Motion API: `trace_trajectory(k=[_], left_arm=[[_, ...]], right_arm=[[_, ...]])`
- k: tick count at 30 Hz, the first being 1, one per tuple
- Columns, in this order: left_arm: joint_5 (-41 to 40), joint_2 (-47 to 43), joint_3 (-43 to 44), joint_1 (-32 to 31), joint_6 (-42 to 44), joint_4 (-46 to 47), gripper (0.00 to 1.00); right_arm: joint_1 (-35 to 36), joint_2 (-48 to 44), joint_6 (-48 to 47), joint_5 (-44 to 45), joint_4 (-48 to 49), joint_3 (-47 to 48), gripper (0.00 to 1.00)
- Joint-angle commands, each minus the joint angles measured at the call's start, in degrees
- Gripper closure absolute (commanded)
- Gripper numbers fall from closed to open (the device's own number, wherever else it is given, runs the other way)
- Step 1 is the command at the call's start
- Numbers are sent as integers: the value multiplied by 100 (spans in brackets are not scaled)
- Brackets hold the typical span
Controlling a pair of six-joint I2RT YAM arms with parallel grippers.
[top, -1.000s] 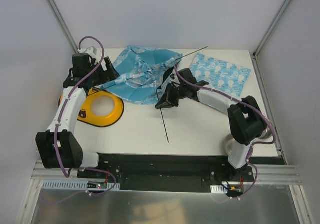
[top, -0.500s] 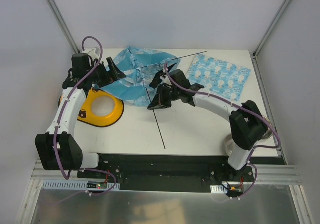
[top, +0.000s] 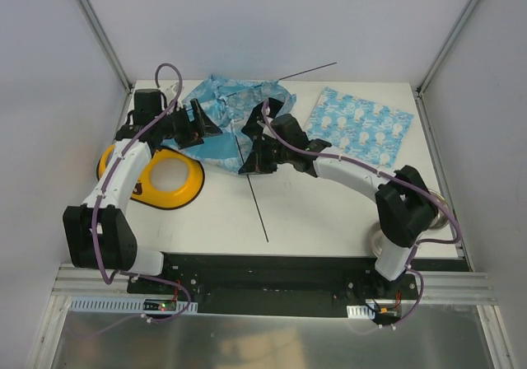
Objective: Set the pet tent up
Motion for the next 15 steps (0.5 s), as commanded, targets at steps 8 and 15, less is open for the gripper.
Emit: trace_trajectory(k=[8,15], left_arm=[[39,285,-37,-549,-748,850,24],[-112,645,24,-558,-1242,1123,49]], right_arm=[[57,465,-449,693,1243,859,100],[83,641,-440,685,1147,1062,100]])
